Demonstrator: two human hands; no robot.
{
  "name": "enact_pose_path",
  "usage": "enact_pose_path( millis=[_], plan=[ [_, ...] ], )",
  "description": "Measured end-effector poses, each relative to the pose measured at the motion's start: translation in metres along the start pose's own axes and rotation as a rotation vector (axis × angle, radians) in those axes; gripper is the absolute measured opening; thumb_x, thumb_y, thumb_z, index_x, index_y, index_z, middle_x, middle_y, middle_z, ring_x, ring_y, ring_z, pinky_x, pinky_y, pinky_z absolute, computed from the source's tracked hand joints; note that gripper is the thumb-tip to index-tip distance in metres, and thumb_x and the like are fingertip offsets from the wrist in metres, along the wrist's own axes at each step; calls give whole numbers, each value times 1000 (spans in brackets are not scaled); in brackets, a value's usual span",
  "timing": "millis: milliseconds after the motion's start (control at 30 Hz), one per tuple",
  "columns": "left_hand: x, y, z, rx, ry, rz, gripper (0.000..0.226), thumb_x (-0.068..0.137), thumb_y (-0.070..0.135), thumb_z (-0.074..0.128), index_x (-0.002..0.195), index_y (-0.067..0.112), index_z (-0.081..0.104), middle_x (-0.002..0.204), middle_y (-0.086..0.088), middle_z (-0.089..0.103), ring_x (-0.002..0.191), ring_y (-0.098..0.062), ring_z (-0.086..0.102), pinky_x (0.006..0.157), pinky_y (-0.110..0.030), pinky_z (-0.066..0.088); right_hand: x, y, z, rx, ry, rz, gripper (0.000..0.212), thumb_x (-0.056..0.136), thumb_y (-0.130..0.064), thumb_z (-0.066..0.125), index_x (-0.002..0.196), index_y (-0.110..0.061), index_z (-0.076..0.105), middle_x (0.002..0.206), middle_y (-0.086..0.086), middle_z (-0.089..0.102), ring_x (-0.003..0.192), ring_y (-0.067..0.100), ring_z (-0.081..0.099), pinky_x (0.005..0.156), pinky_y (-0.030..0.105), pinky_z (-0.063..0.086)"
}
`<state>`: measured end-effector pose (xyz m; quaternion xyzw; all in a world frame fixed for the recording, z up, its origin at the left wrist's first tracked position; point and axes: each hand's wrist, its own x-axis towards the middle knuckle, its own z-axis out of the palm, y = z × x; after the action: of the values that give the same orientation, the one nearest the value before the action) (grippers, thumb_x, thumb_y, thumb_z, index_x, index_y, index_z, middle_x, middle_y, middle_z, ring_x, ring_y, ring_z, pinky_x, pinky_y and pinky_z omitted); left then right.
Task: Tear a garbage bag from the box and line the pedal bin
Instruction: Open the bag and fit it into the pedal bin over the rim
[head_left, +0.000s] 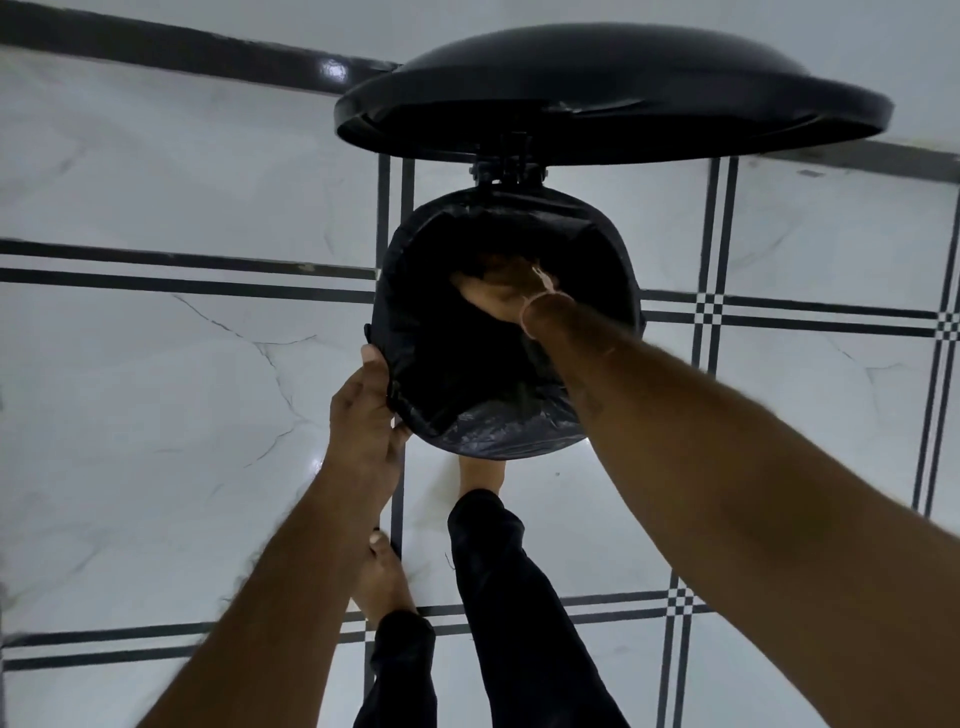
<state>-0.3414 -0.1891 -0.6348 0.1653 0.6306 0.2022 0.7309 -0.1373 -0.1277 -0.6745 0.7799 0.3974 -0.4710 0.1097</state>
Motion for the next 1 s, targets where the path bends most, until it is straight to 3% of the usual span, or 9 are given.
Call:
enact_pose_path(
  millis=[100, 200, 333, 467, 533, 633, 800, 900, 1000],
  plan=[
    [1, -2, -1, 3, 1, 2, 36, 106, 48, 43, 102, 28, 72, 97, 14, 81, 96, -6, 75, 88, -34, 60, 4, 8, -7, 132, 22, 38, 64, 104, -59, 43, 157, -23, 44, 163, 5, 44, 151, 29, 40, 121, 33, 28],
    [-1, 1, 1, 4, 7, -5, 36, 106, 48, 43, 101, 27, 72, 96, 15, 81, 95, -5, 76, 88, -34, 60, -10, 16, 1, 184, 61, 42, 65, 102, -65, 38, 154, -27, 48, 161, 8, 46, 149, 34, 41, 124, 44, 30],
    [-4, 4, 4, 0, 12, -13, 37, 106, 49, 42, 102, 27, 72, 97, 13, 80, 108, -13, 72, 93, -37, 58, -88, 29, 20, 158, 459, -213, 50, 101, -57, 41, 138, -30, 59, 139, 7, 60, 124, 36, 54, 101, 45, 48],
    [-8, 6, 4, 31, -10, 1, 40, 107, 49, 38, 103, 27, 71, 97, 11, 81, 100, -7, 75, 80, -27, 63, -128, 33, 51, 8, 114, -215, 50, 97, -68, 27, 117, -39, 62, 124, -1, 66, 117, 31, 63, 100, 50, 50],
    [-8, 7, 5, 34, -3, -5, 39, 106, 49, 40, 103, 27, 71, 97, 11, 81, 97, -7, 76, 75, -25, 63, -107, 39, 64, -57, -131, -112, 64, 93, -78, 17, 136, -48, 53, 149, -3, 57, 140, 32, 50, 115, 59, 35],
    [-4, 5, 3, 60, 35, -13, 40, 104, 52, 44, 101, 25, 72, 103, 7, 79, 97, -9, 76, 72, -27, 63, -68, 47, 76, -57, -264, -30, 72, 97, -78, 23, 160, -43, 31, 170, -1, 31, 156, 31, 28, 126, 52, 20],
    [-2, 3, 3, 84, 57, 3, 44, 103, 55, 44, 92, 20, 68, 106, -2, 69, 102, -21, 66, 86, -39, 51, -36, 35, 70, -16, -256, 41, 70, 105, -65, 28, 161, -23, 36, 169, 8, 32, 155, 31, 32, 123, 37, 26],
    [-7, 7, 4, 119, 67, -40, 45, 104, 55, 40, 111, 21, 70, 120, 1, 74, 112, -15, 69, 88, -31, 59, -56, 37, 63, 58, -190, 29, 58, 106, -56, 40, 154, -25, 48, 160, 10, 48, 146, 34, 45, 119, 41, 36],
    [-10, 15, 6, 108, 118, -103, 58, 105, 58, 35, 132, 15, 63, 127, -2, 71, 120, -19, 66, 97, -35, 56, -96, 43, 55, 162, 97, -128, 41, 101, -45, 56, 135, -24, 64, 130, 9, 71, 121, 32, 66, 101, 45, 54]
  ],
)
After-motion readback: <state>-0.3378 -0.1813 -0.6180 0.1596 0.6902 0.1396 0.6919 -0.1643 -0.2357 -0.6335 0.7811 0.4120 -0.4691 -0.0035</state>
